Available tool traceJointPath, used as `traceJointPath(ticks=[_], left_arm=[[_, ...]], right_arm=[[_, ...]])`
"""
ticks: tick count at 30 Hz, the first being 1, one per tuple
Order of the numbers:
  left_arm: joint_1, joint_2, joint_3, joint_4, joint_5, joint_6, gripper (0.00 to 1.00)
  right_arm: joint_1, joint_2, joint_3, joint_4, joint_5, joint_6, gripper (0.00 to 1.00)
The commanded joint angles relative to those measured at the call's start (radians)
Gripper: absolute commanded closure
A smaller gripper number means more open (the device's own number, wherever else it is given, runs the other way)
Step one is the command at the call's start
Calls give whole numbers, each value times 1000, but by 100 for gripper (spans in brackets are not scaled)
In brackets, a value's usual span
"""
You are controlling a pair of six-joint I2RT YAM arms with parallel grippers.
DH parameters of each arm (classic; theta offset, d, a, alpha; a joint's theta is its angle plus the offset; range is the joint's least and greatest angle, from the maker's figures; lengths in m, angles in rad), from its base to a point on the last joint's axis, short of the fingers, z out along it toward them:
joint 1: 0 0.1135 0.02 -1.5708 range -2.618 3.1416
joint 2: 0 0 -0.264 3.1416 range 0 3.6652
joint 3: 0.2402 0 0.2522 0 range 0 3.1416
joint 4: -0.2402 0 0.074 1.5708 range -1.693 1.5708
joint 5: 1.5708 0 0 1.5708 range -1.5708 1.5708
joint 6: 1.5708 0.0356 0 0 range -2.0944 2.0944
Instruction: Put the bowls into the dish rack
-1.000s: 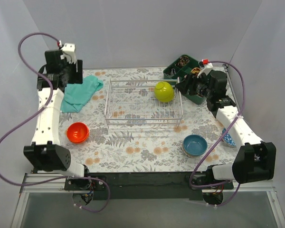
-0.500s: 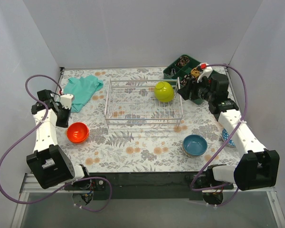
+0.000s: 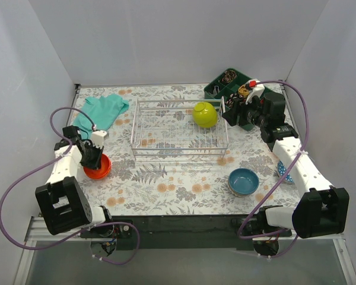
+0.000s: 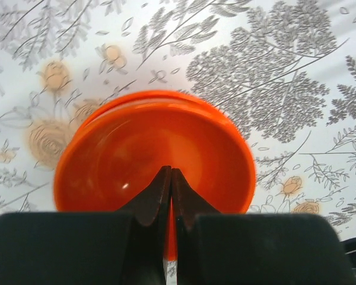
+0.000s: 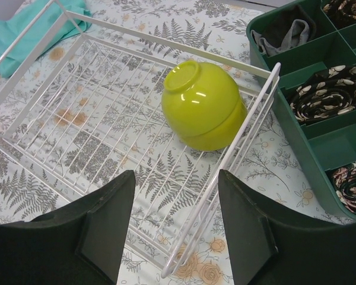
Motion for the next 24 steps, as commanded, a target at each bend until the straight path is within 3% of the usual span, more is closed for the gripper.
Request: traceJointPath(ticks=[1, 4, 12, 24], left_arm=[[-120, -11, -71, 63, 33, -12, 100], [-217, -15, -108, 89, 20, -64, 100], [-324, -18, -92, 89, 65, -153, 100], [-603, -78, -118, 88, 119, -328, 100]], right_arm=[[5, -5, -15, 15, -5, -20, 34], [5, -2, -11, 15, -2, -20, 34], [5, -2, -4, 10, -2, -27, 34], [7, -8, -18, 7, -6, -46, 34]])
